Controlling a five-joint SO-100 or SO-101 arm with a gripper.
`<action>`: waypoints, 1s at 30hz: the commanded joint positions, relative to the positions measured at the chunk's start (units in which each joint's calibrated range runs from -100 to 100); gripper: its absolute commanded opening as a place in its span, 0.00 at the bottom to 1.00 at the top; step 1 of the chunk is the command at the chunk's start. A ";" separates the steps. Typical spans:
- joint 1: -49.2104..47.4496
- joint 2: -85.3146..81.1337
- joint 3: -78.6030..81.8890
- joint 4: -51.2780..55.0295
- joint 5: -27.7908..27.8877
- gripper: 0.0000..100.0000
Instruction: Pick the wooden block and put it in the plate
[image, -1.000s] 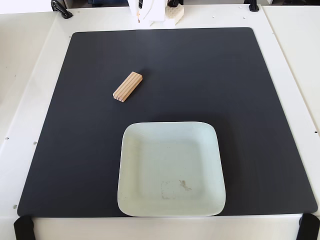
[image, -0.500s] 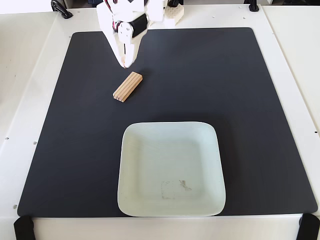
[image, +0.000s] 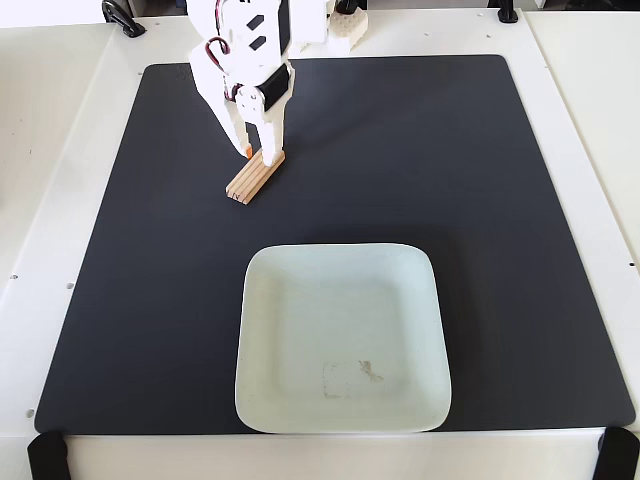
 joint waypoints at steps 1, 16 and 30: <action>0.80 -0.42 -1.99 0.40 1.58 0.23; 2.70 -0.17 6.19 -10.03 1.74 0.27; 3.03 8.56 7.90 -16.83 1.37 0.27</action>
